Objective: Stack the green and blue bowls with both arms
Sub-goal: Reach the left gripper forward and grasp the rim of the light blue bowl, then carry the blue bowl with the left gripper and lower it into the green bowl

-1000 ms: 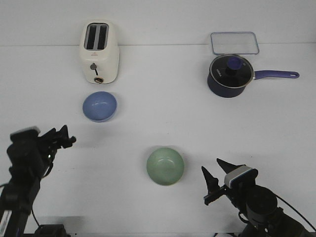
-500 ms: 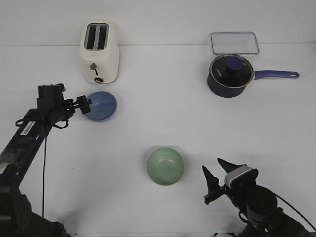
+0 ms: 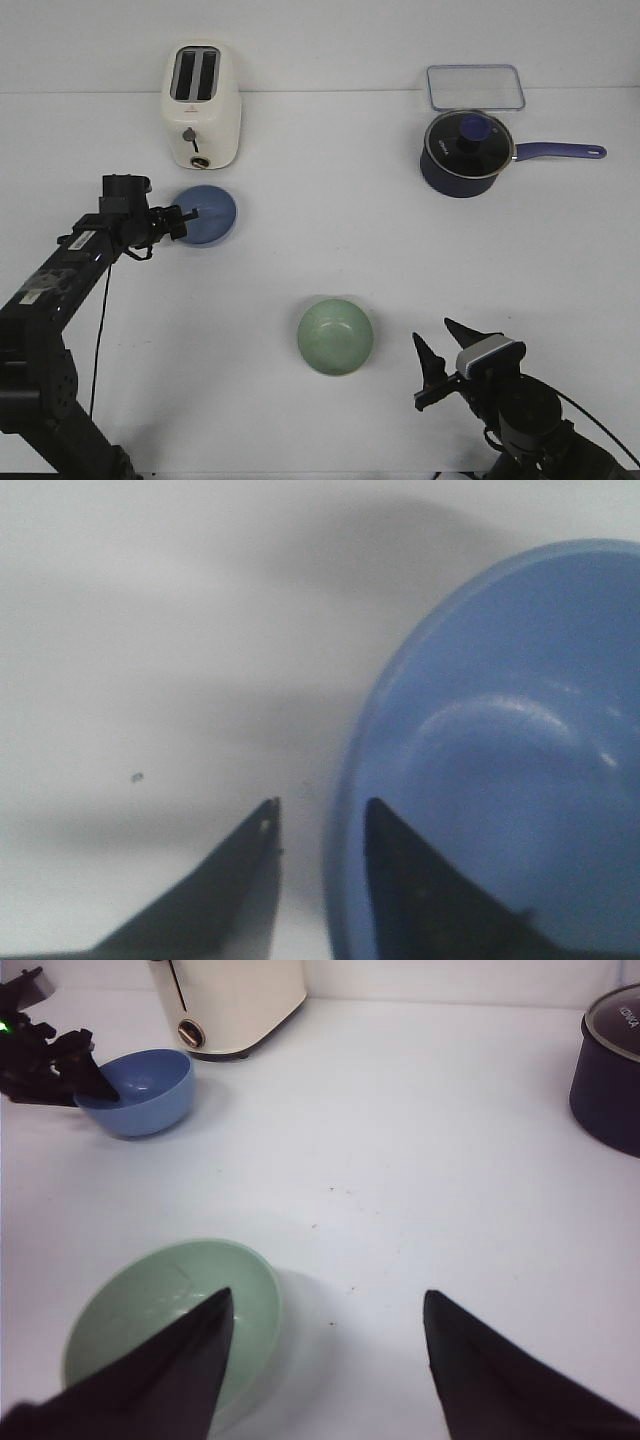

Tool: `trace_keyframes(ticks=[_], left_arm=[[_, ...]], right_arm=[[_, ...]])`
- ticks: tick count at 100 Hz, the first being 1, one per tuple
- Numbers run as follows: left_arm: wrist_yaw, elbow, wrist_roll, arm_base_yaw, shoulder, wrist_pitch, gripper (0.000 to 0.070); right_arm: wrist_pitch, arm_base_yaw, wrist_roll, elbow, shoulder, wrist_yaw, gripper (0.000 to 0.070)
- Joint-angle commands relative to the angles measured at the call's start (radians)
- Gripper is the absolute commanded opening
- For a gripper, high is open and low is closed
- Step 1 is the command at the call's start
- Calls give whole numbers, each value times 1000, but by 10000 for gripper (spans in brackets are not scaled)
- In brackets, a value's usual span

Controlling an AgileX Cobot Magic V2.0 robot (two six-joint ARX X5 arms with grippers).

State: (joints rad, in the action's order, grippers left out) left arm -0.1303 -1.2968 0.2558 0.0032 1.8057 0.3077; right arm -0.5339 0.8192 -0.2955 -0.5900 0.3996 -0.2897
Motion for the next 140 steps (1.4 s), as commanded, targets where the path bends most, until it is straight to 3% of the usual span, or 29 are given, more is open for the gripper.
trace_keyframes(ticks=[1, 19, 42, 54, 70, 80, 102, 133, 140], left_arm=[[-2, -22, -19, -5, 18, 0, 10], [-4, -23, -33, -8, -4, 14, 10], [-149, -23, -37, -26, -208, 74, 10], [-166, -20, -71, -102, -337, 138, 10], [-166, 45, -43, -284, -447, 139, 10], [-143, 117, 10, -452, -464, 89, 10], [22, 203, 53, -724, -421, 18, 10], [63, 203, 78, -796, -323, -25, 21], [63, 203, 78, -796, -318, -24, 100]], right_arm=[[18, 11, 3, -3, 1, -3, 398], [17, 11, 1, -3, 1, -2, 398], [17, 11, 1, -3, 0, -3, 398], [17, 11, 2, -3, 0, -3, 398], [17, 11, 1, -3, 0, -3, 398], [16, 11, 2, -3, 0, -3, 398], [17, 11, 1, -3, 1, -3, 398], [16, 11, 1, -3, 1, 0, 398], [16, 11, 0, -3, 1, 0, 398]])
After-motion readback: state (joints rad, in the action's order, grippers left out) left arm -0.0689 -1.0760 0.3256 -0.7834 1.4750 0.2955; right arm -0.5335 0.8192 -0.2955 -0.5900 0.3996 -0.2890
